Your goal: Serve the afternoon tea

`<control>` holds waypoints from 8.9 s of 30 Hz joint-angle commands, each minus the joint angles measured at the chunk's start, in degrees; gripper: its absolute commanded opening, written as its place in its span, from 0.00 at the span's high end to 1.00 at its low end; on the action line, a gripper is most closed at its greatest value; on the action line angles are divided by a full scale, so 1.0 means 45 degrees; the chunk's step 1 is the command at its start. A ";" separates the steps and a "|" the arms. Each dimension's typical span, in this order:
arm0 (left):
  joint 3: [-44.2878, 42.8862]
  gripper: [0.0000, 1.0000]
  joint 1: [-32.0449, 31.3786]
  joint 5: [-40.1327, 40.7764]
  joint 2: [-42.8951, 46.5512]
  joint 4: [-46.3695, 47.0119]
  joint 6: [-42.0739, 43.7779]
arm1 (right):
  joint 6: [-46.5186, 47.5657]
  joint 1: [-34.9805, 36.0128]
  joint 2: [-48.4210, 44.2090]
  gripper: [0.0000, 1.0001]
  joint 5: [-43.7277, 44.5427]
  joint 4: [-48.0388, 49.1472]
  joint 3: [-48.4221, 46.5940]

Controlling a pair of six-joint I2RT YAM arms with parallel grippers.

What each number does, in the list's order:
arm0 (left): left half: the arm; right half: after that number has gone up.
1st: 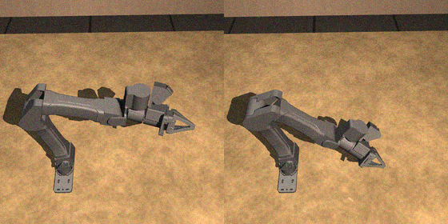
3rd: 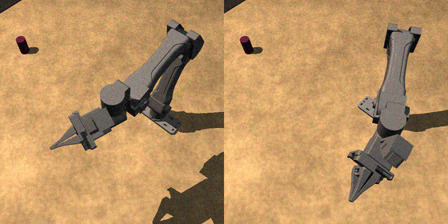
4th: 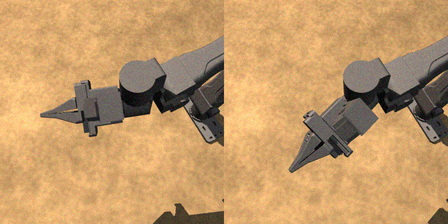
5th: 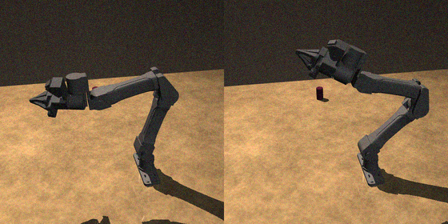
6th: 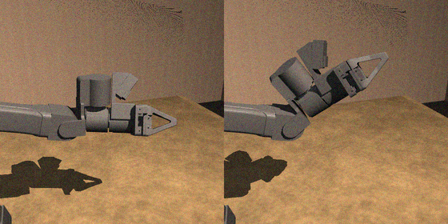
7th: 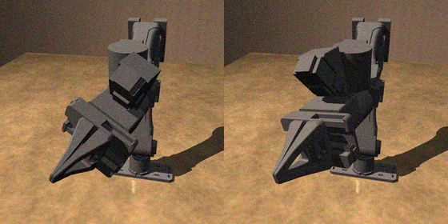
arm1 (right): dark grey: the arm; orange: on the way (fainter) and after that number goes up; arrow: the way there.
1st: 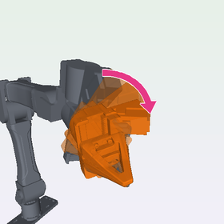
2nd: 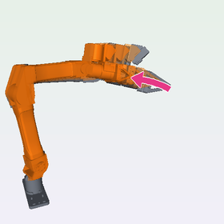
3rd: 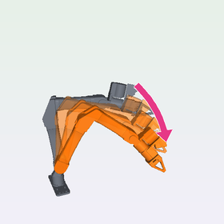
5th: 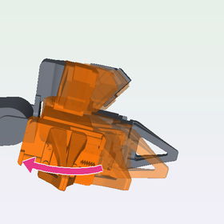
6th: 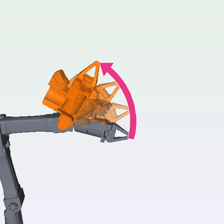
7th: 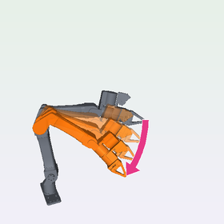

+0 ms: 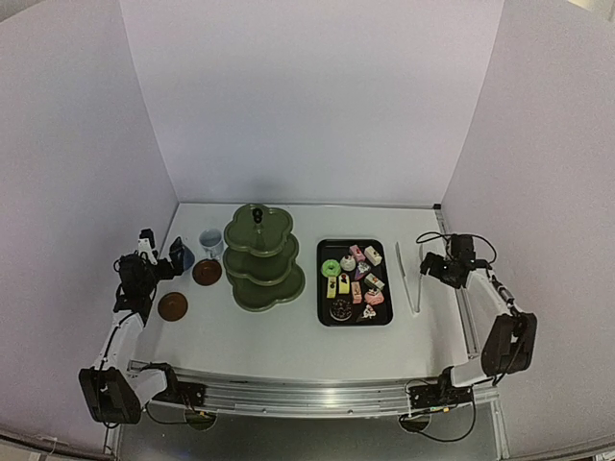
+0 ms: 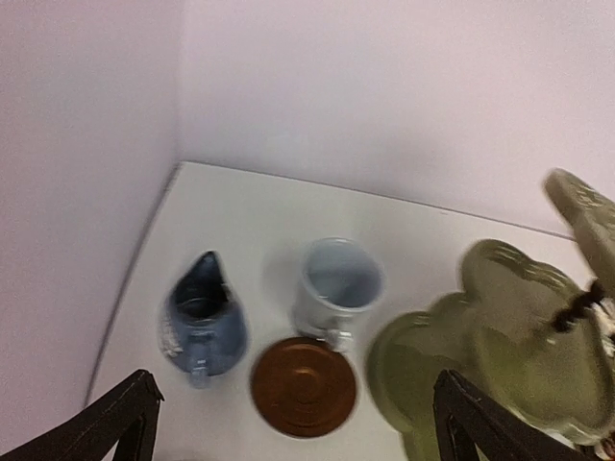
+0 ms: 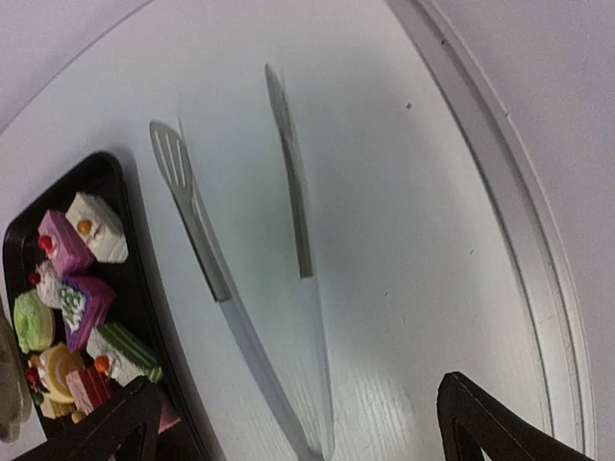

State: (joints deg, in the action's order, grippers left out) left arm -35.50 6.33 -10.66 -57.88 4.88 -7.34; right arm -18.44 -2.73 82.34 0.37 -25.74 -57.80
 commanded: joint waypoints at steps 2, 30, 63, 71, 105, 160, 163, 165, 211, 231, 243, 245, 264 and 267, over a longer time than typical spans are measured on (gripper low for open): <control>-0.1346 0.00 -0.0158 -0.6500 0.0404 -0.2028 0.0091 | 0.0396 0.1897 0.1237 0.02 0.1244 -0.3327 -0.1522; -0.1793 0.00 -0.1367 -0.8856 0.0188 -0.5796 0.4677 | 0.1590 0.2263 0.7762 0.09 0.2421 -0.3582 -0.5288; -0.1734 0.00 -0.1660 -0.8591 0.0216 -0.5867 0.5440 | 0.1149 0.2261 0.7213 0.51 0.1767 -0.2890 -0.3553; -0.1701 0.00 -0.1660 -0.8516 0.0264 -0.5919 0.5560 | 0.1052 0.2229 0.5701 0.54 0.2062 -0.4289 -0.4996; -0.1248 0.01 -0.1668 -0.8848 0.0246 -0.5540 0.5783 | 0.0001 0.1500 0.6312 0.54 -0.1941 -1.1517 -1.1050; 0.0529 0.00 -0.1669 -0.6902 0.4416 -0.7135 0.4826 | -0.4340 1.2033 0.2741 0.56 0.4554 -0.7547 -0.6246; 0.0477 0.00 -0.1676 -0.6804 0.4314 -0.7064 0.4830 | -0.4357 1.2030 0.3068 0.56 0.4232 -0.7290 -0.6055; 0.0467 0.00 -0.1668 -0.6795 0.4297 -0.7063 0.4892 | -0.4391 1.2032 0.3309 0.55 0.3947 -0.7014 -0.5906; 0.0668 0.00 -0.1663 -0.6458 0.4460 -0.7591 0.5503 | -0.3128 1.1952 0.2825 0.86 0.4210 -0.8353 -0.8373; 0.0976 0.01 -0.1660 -0.5932 0.4915 -0.6944 0.4900 | -0.0355 1.2086 0.4114 0.88 0.2495 -0.6925 -1.1173; 0.1054 0.00 -0.1661 -0.5990 0.4761 -0.6855 0.4938 | -0.1500 1.2070 0.3314 0.98 0.2640 -0.5551 -0.8010; 0.1054 0.00 -0.1662 -0.5983 0.4729 -0.6829 0.4932 | -0.1429 1.2069 0.3320 0.98 0.1957 -0.4579 -0.7215; 0.1003 0.00 -0.1660 -0.5671 0.4907 -0.7049 0.5229 | -0.1000 1.2376 0.5014 0.99 0.0968 -0.0951 -0.5604; 0.0981 0.00 -0.1669 -0.5632 0.4947 -0.7133 0.5299 | -0.1168 1.2385 0.5187 0.98 0.0997 -0.0912 -0.5555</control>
State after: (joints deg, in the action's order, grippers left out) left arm -30.98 -0.99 -36.73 -36.05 -27.97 15.21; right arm -22.63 52.48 104.34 5.60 -32.79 -80.99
